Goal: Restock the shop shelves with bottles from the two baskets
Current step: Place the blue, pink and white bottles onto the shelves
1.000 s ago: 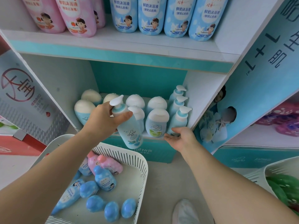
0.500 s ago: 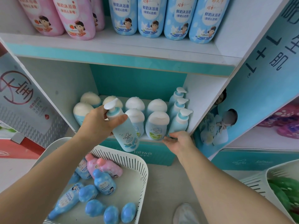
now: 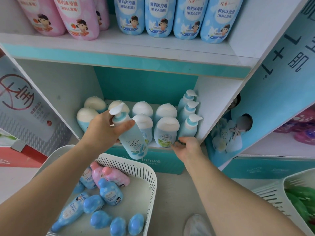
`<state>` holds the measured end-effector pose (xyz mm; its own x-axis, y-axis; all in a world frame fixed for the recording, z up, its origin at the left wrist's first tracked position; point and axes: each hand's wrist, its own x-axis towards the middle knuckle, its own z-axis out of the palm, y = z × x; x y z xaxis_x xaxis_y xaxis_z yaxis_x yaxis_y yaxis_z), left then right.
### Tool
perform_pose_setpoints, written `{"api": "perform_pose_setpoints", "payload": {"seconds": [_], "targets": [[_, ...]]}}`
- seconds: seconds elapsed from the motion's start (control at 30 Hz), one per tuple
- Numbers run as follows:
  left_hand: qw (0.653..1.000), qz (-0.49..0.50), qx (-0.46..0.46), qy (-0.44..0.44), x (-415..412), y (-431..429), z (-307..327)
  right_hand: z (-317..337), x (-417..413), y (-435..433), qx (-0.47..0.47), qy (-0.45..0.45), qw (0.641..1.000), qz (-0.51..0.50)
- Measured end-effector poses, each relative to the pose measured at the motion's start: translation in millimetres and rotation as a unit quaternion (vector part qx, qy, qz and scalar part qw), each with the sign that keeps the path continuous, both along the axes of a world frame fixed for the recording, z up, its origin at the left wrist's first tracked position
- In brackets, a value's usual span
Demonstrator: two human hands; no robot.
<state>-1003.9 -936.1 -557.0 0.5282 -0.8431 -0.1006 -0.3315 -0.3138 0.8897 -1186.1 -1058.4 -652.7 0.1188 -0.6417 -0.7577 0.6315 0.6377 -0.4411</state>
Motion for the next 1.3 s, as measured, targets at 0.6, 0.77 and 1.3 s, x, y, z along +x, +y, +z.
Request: {"api": "perform_pose_setpoints", "payload": {"seconds": [0.6,0.77,1.3], "targets": [[0.995,-0.093,0.017,-0.038,-14,-8,-8,-18,-9,-12,-0.013,-0.013,0.998,0.064],[0.993,-0.112,0.017,-0.036,-16,-11,-14,-18,-5,-15,-0.020,0.004,0.999,0.051],[0.991,-0.119,0.017,-0.062,-24,-17,-18,-14,-4,-13,-0.009,0.076,0.990,0.117]]}}
